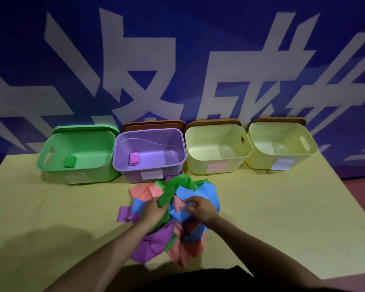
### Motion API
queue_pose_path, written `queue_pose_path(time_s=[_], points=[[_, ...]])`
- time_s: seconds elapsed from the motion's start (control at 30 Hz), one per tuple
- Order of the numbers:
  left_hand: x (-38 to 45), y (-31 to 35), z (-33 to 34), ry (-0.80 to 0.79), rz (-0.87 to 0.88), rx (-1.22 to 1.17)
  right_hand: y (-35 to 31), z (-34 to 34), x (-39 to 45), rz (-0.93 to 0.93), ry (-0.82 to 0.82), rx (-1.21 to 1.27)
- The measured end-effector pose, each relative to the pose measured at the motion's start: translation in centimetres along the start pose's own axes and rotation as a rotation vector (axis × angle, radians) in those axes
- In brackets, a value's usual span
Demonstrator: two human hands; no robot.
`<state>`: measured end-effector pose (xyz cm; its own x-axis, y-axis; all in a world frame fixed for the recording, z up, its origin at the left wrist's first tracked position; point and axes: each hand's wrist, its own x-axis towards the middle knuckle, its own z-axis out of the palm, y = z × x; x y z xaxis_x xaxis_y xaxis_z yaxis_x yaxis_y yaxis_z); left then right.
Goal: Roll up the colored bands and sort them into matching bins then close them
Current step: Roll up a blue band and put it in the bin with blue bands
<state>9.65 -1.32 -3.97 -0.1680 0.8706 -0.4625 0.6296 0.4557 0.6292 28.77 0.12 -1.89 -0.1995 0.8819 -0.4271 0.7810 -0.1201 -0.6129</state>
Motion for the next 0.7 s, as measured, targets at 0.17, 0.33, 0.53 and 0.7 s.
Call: queue_pose_path(time_s=[0.17,0.33,0.53,0.7], points=[[1.3,0.1,0.7,0.043,-0.045,-0.05,1.7,0.5,0.5,-0.114,-0.117,-0.118],[1.6,0.2,1.1,0.115,-0.078,-0.178,3.3,0.0,1.5,-0.108,-0.132,-0.131],[0.7,-0.1,0.9,0.109,-0.038,-0.311,4.4,0.0,1.6,-0.101,-0.043,-0.094],[0.7,-0.8,0.8,0.105,-0.024,-0.297,5.3,0.6,0.6,-0.164,0.002,-0.011]])
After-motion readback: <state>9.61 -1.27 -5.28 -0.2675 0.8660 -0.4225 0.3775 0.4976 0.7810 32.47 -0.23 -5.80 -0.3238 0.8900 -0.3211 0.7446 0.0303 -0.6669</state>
